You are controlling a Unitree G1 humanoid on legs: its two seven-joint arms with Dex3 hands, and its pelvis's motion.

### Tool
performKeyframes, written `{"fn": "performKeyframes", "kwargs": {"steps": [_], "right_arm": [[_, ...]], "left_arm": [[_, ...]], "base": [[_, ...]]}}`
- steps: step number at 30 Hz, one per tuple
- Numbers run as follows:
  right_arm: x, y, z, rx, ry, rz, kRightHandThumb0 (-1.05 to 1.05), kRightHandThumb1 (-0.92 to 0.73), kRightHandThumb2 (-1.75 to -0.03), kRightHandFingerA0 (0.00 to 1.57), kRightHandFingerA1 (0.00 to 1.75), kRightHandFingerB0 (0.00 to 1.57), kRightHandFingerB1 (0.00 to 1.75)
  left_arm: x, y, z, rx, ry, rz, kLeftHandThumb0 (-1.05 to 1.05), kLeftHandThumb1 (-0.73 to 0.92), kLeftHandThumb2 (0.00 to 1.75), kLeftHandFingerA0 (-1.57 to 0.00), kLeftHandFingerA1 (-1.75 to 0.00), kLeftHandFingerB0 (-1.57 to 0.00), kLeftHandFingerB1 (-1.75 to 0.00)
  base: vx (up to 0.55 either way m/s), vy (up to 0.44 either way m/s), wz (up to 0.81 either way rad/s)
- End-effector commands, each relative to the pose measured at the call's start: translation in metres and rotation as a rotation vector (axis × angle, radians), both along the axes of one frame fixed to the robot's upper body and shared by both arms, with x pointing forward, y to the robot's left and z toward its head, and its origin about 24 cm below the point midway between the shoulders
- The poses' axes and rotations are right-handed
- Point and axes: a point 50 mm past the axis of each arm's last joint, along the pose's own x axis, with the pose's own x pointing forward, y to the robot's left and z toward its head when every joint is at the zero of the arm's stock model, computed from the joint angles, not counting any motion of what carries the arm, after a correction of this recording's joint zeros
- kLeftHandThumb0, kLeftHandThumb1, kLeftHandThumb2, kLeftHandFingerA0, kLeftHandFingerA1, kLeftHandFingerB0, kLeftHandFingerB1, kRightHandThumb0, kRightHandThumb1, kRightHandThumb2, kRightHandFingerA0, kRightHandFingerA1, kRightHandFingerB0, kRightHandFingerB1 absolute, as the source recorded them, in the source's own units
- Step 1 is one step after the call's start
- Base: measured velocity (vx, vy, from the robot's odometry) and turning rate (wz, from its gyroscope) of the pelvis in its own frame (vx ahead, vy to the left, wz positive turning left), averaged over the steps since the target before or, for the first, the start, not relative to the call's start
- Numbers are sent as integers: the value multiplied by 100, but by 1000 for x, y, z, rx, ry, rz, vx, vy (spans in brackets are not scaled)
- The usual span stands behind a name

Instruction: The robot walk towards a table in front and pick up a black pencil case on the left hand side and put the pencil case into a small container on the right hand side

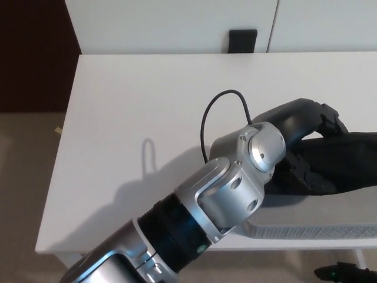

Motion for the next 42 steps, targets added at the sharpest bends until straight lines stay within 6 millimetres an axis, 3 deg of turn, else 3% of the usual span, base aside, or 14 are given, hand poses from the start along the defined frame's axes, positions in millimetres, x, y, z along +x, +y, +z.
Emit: {"fn": "performKeyframes", "kwargs": {"steps": [1, 3, 4, 8, 10, 11, 19, 20, 21, 29, 33, 37, 39, 42], "right_arm": [[5, -10, 7, -35, -19, 24, -40, -55, -92, 70, 64, 48, 55], [6, -10, 7, -31, -20, 22, -39, -54, -91, 70, 64, 48, 55], [6, -10, 7, -30, -19, 20, -44, -64, -62, 76, 45, 59, 41], [9, -12, 8, -27, -14, -3, -41, -62, -60, 77, 45, 60, 41], [9, -13, 8, -3, -24, -25, -37, -60, -59, 76, 47, 59, 43], [9, -13, 8, 6, -25, -33, -37, -61, -59, 74, 46, 58, 41], [14, -16, 13, 16, -47, -40, -42, -62, -59, 72, 45, 56, 41], [15, -16, 13, 14, -47, -42, -40, -62, -59, 73, 46, 56, 41], [16, -16, 13, 14, -47, -43, -35, -63, -58, 74, 45, 57, 41], [22, -15, 19, -34, -84, 24, -46, -64, -62, 77, 46, 58, 41], [25, -15, 21, -44, -99, 41, -47, -63, -63, 78, 47, 58, 41], [25, -14, 21, -45, -98, 46, -47, -63, -63, 78, 47, 58, 41], [26, -13, 21, -45, -99, 49, -47, -63, -63, 78, 47, 58, 41], [27, -12, 21, -46, -98, 51, -47, -63, -63, 78, 47, 58, 41]], "left_arm": [[-37, -67, 46, -162, -14, -183, -33, 67, 60, -114, -87, -90, -49], [-39, -68, 52, -160, -38, -198, -34, 67, 60, -115, -84, -87, -47], [-40, -68, 55, -165, -46, -204, -37, 67, 61, -114, -83, -75, -44], [-42, -68, 71, -190, -84, -224, -37, 66, 60, -116, -85, -65, -41], [-45, -68, 86, -226, -117, -244, -36, 69, 60, -112, -97, -88, -59], [-47, -68, 92, -239, -131, -256, -37, 69, 62, -112, -96, -84, -49], [-55, -70, 131, -254, -223, -312, -37, 71, 61, -116, -94, -64, -42], [-57, -70, 133, -261, -226, -322, -37, 73, 62, -115, -99, -81, -49], [-58, -71, 135, -264, -225, -327, -39, 73, 62, -116, -102, -78, -47], [-67, -80, 137, -257, -239, -360, -36, 72, 61, -119, -90, -62, -43], [-66, -83, 130, -260, -222, -356, -38, 73, 61, -117, -95, -65, -45], [-67, -86, 121, -245, -193, -346, -48, 80, 64, -113, -114, -60, -49], [-67, -90, 111, -242, -188, -347, -58, 85, 70, -113, -135, -48, -68], [-67, -93, 104, -222, -171, -337, -65, 89, 74, -113, -144, -41, -80]], "base": [[0, 0, 0], [0, 0, 0], [0, 0, 0], [0, 0, 0], [0, 0, 0], [0, 0, 0], [0, 0, 0], [0, 0, 0], [0, 0, 0], [0, 0, 0], [0, 0, 0], [0, 0, 0], [0, 0, 0], [0, 0, 0]]}}
